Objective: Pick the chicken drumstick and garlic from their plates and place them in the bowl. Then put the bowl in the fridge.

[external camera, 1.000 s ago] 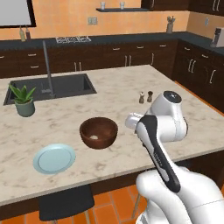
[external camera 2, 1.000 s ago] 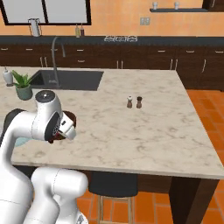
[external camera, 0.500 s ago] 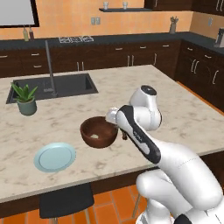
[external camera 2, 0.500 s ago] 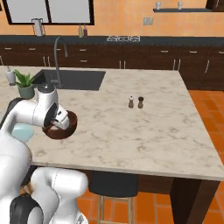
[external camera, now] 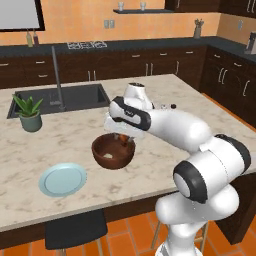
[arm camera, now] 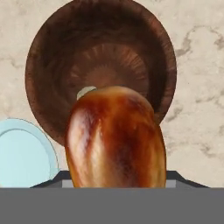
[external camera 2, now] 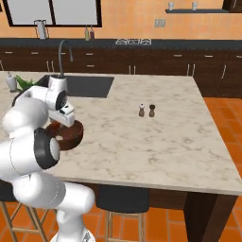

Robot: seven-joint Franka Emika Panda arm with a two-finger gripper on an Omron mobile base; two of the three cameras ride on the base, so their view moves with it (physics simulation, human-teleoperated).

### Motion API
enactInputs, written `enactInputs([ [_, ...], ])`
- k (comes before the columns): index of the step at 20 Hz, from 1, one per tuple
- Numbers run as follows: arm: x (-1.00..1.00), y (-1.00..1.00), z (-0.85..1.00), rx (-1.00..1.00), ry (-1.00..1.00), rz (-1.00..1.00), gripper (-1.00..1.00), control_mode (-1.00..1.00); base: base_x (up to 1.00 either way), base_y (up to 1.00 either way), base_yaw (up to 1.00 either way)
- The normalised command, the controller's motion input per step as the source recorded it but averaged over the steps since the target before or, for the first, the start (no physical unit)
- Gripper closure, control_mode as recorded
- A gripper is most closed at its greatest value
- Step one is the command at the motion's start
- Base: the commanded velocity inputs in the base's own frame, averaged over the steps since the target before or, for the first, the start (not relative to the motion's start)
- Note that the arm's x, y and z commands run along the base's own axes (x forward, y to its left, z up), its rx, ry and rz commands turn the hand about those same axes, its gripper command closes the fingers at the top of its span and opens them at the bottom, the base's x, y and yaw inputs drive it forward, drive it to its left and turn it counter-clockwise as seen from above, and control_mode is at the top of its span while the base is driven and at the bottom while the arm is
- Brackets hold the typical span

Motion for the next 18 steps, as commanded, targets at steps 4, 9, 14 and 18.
enactInputs([
  [4, 0.77, 0.10, -0.78, -0.28, -0.18, -0.01, 1.00, -1.00, 0.00, 0.00, 0.00],
  [9, 0.44, 0.28, -0.58, -0.09, -0.06, 0.00, 1.00, -1.00, 0.00, 0.00, 0.00],
  [14, 0.52, 0.12, -0.47, 0.00, -0.04, -0.01, -1.00, -1.00, 0.00, 0.00, 0.00],
  [18, 0.16, 0.00, -0.03, 0.00, 0.00, 0.00, -1.00, -1.00, 0.00, 0.00, 0.00],
])
